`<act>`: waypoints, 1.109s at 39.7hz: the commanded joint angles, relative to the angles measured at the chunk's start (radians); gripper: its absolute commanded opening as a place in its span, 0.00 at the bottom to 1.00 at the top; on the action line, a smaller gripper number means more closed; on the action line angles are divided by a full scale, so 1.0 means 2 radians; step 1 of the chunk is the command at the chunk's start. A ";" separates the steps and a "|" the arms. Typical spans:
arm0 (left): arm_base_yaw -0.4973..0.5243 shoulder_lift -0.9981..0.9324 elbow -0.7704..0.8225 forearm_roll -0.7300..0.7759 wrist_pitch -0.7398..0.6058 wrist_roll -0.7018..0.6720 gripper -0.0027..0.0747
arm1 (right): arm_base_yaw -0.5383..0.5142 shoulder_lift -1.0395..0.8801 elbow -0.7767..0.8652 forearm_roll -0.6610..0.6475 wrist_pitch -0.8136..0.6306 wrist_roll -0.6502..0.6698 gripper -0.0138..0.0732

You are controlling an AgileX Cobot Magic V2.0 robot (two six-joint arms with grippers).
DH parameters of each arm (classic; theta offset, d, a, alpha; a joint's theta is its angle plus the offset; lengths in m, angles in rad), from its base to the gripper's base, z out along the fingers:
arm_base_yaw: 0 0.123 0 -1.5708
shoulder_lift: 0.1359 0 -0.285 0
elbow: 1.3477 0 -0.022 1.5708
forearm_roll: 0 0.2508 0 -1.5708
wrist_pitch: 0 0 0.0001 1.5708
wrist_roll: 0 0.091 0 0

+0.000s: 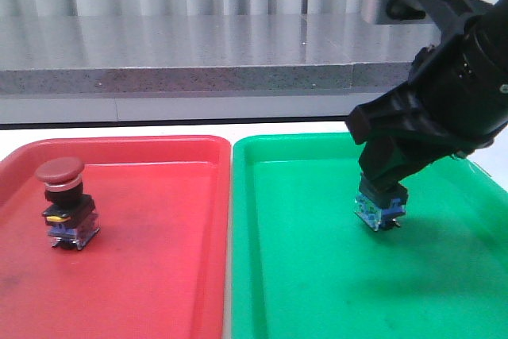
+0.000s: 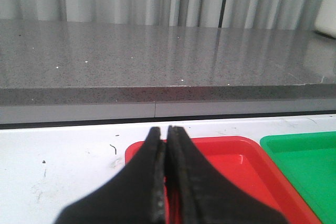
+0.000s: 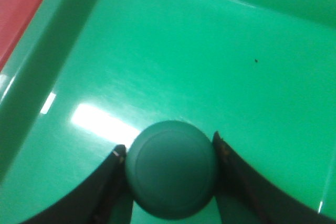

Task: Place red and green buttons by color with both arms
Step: 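Lift the green button with the right gripper and set it in the green tray, then open the right gripper and raise it away from the green button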

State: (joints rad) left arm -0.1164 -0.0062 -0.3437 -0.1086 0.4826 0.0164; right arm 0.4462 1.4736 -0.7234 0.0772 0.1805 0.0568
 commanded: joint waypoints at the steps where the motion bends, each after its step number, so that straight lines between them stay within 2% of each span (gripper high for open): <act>1: 0.000 -0.006 -0.013 -0.007 -0.044 -0.003 0.01 | -0.001 0.002 -0.011 0.001 -0.032 -0.007 0.42; 4: 0.000 -0.006 -0.013 -0.007 -0.044 -0.003 0.01 | -0.001 0.007 -0.011 0.001 -0.028 -0.007 0.48; 10: 0.000 -0.006 -0.013 -0.007 -0.044 -0.003 0.01 | -0.001 0.006 -0.011 0.001 -0.025 -0.007 0.78; 14: 0.000 -0.006 -0.013 -0.007 -0.044 -0.003 0.01 | -0.001 0.002 -0.012 0.002 -0.019 -0.007 0.92; 24: 0.000 -0.006 -0.013 -0.007 -0.044 -0.003 0.01 | -0.002 -0.080 -0.046 0.011 0.061 -0.007 0.90; 27: 0.000 -0.006 -0.013 -0.007 -0.044 -0.003 0.01 | -0.008 -0.106 -0.059 0.011 0.071 -0.006 0.83; 29: 0.000 -0.006 -0.013 -0.007 -0.044 -0.003 0.01 | -0.015 -0.123 -0.065 0.011 0.072 -0.002 0.74; 37: 0.000 -0.006 -0.013 -0.007 -0.044 -0.003 0.01 | -0.070 -0.184 -0.067 0.011 0.081 -0.002 0.23; 41: 0.000 -0.006 -0.013 -0.007 -0.044 -0.003 0.01 | -0.102 -0.217 -0.066 0.008 0.092 -0.002 0.09; 44: 0.000 -0.006 -0.013 -0.007 -0.044 -0.003 0.01 | -0.129 -0.245 -0.061 0.000 0.101 -0.002 0.08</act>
State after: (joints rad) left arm -0.1164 -0.0062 -0.3437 -0.1091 0.4826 0.0164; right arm 0.2348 1.0538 -0.8238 0.0961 0.4194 0.0568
